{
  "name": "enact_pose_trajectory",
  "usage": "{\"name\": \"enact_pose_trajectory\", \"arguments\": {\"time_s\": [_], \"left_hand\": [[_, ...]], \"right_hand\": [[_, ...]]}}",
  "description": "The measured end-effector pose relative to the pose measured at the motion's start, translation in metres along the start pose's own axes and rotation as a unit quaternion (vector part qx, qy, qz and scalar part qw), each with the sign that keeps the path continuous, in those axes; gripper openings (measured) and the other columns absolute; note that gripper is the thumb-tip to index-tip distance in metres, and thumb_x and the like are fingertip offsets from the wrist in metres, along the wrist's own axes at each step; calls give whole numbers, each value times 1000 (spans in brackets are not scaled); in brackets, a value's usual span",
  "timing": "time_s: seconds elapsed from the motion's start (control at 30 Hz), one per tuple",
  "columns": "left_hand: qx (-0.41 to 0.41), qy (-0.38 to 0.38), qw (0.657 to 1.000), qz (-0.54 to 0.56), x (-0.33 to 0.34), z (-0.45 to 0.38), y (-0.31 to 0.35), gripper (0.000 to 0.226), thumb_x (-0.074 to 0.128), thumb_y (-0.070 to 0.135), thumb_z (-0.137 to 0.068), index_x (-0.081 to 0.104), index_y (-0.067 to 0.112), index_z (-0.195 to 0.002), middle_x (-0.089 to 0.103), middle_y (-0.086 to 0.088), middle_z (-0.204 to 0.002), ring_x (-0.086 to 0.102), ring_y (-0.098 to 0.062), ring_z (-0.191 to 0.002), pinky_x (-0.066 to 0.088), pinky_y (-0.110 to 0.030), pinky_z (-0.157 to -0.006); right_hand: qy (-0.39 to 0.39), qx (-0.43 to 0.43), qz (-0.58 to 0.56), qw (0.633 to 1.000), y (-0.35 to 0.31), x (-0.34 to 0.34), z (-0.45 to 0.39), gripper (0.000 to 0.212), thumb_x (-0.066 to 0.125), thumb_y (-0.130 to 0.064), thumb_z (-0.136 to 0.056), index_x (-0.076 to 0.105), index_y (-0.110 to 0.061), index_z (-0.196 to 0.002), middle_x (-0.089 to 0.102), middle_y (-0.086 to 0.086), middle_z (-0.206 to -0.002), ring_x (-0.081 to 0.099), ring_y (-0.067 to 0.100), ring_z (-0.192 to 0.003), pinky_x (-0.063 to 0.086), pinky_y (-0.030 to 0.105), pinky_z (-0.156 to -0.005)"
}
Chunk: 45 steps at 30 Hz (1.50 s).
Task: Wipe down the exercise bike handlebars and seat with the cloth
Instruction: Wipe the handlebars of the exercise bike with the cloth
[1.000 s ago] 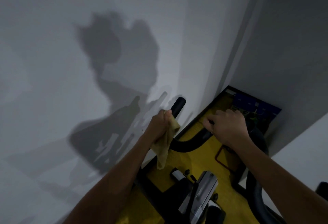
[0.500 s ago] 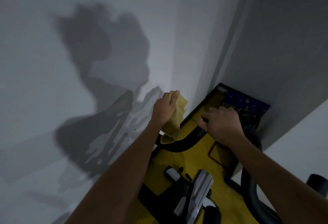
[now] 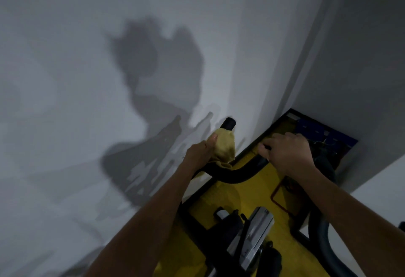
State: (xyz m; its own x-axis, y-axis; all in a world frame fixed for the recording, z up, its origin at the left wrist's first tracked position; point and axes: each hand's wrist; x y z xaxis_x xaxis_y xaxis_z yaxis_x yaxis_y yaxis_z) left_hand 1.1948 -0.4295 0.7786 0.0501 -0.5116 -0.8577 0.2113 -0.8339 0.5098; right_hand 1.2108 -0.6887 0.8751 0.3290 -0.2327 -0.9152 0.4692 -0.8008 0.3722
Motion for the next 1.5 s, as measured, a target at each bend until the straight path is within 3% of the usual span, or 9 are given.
{"name": "enact_pose_trajectory", "arguments": {"time_s": [0.13,0.27,0.6,0.73,0.9,1.07,1.17,1.3,1.5], "left_hand": [[-32,13,998,52,-5,19,-4,49,19,45,-108,46,27,-145,66,-15,-112,66,-34,-99,50,-44,-88],[-40,25,999,3,-8,32,-9,51,31,33,-108,24,17,-156,64,-11,-111,67,-31,-93,47,-38,-73],[-41,17,991,-128,-11,76,-38,51,34,30,-107,29,8,-152,60,-10,-123,65,-33,-104,47,-36,-76],[-94,51,994,-1,-16,102,-49,26,33,43,-106,53,27,-101,49,14,-73,65,-27,-92,44,-32,-75],[-40,49,996,57,-45,123,-52,39,41,38,-107,62,9,-91,70,-7,-83,69,-26,-79,56,-42,-77],[13,156,982,102,-75,129,-33,25,44,34,-106,59,24,-88,61,16,-74,62,4,-70,45,-11,-63],[-3,161,977,141,-90,129,-33,23,49,28,-105,64,22,-89,61,19,-70,58,0,-72,43,-8,-62],[59,118,991,17,-75,137,-38,24,46,34,-105,60,24,-88,48,10,-92,49,-5,-80,37,-24,-73],[-95,207,974,15,-17,157,-41,33,49,36,-104,58,23,-133,42,-11,-135,40,-32,-128,31,-45,-106]], "right_hand": [[21,7,3,1000,0,3,-1,28,39,-44,-103,61,-33,-89,53,-8,-77,51,16,-69,35,30,-61],[19,3,15,1000,0,3,-1,25,42,-43,-102,60,-34,-88,53,-9,-78,51,15,-70,29,30,-60],[27,-12,38,999,0,3,2,16,50,-34,-99,57,-30,-85,40,-6,-68,41,15,-60,18,27,-53],[18,-9,34,999,1,8,1,14,55,-38,-98,62,-31,-87,39,-6,-64,38,15,-57,14,27,-52],[28,-5,27,999,2,12,3,19,85,-31,-74,66,-30,-74,45,-4,-55,40,17,-47,13,24,-51],[26,-23,57,998,2,16,0,8,65,-42,-91,61,-36,-94,48,-7,-70,39,15,-58,18,26,-53],[24,-27,64,997,3,14,1,15,56,-45,-95,57,-38,-108,53,-6,-80,46,16,-65,23,28,-56],[14,-36,82,996,4,12,3,25,55,-42,-96,51,-37,-120,54,-4,-87,41,18,-68,22,29,-56],[-10,-38,83,996,3,9,2,26,52,-41,-98,49,-33,-122,55,-2,-93,53,19,-78,27,30,-59]]}}
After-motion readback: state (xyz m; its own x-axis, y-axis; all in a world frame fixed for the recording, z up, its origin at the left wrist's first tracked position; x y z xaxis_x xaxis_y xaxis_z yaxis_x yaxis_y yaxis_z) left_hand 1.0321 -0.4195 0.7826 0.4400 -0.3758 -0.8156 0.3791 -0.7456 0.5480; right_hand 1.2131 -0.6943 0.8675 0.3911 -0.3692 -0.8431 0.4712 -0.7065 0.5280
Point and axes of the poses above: each hand's wrist, its own z-axis away from the middle knuckle, its own x-axis out of the palm, y = z × x
